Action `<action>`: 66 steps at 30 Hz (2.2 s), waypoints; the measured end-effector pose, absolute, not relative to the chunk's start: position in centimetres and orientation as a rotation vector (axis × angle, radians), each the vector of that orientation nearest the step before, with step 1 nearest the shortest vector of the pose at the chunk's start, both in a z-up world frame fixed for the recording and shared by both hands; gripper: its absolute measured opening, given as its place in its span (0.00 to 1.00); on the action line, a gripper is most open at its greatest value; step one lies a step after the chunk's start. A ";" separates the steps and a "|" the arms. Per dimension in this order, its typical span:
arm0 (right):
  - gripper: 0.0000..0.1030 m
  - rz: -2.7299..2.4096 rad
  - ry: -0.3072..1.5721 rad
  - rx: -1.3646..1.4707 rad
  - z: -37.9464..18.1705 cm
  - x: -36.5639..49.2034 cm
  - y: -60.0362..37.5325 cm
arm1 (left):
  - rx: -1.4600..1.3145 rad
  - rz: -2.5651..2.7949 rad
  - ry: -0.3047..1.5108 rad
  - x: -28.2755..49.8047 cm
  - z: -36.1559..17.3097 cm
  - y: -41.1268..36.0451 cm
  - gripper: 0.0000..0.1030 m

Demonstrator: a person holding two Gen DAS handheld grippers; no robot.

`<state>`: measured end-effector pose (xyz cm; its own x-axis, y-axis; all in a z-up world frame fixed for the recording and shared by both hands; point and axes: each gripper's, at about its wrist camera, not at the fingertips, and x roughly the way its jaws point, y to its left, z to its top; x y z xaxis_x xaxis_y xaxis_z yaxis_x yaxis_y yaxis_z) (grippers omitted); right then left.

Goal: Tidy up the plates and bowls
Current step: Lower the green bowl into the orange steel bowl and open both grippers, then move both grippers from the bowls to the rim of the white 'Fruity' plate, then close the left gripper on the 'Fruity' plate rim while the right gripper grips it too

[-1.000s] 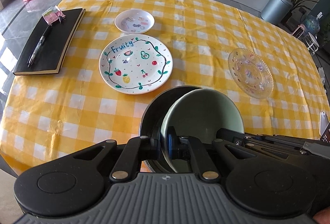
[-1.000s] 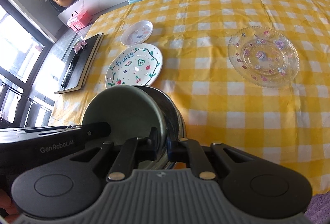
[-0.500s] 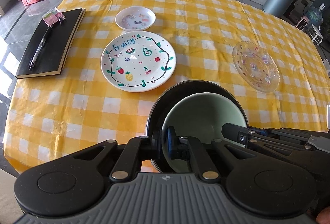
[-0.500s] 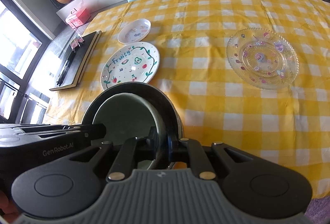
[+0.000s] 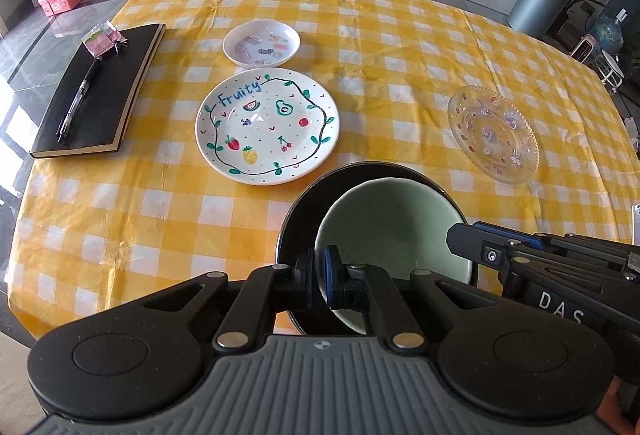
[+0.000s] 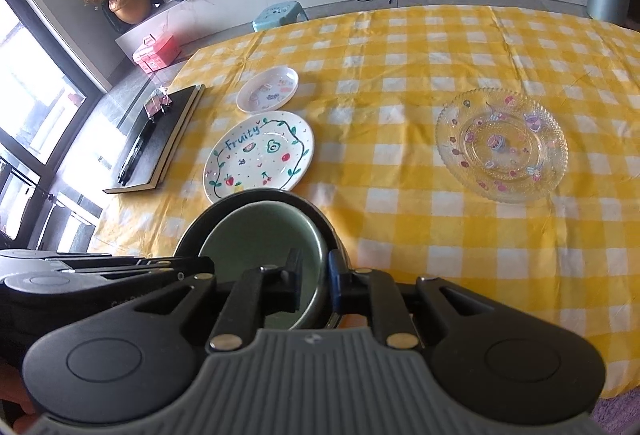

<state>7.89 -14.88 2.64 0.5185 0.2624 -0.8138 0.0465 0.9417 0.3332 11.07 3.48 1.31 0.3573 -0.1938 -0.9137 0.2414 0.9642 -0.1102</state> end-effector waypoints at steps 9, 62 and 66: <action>0.32 0.086 0.967 0.347 3.4 7.6 -16.5 | -0.033 -0.313 1.132 10.9 2.1 4.2 0.33; 0.17 0.388 1.015 0.599 -7.0 22.1 -18.6 | -0.340 -0.317 0.860 20.6 -6.4 13.7 0.24; 0.17 0.398 1.033 0.618 -7.9 23.2 -18.3 | -0.378 -0.319 0.848 21.1 -7.2 14.7 0.24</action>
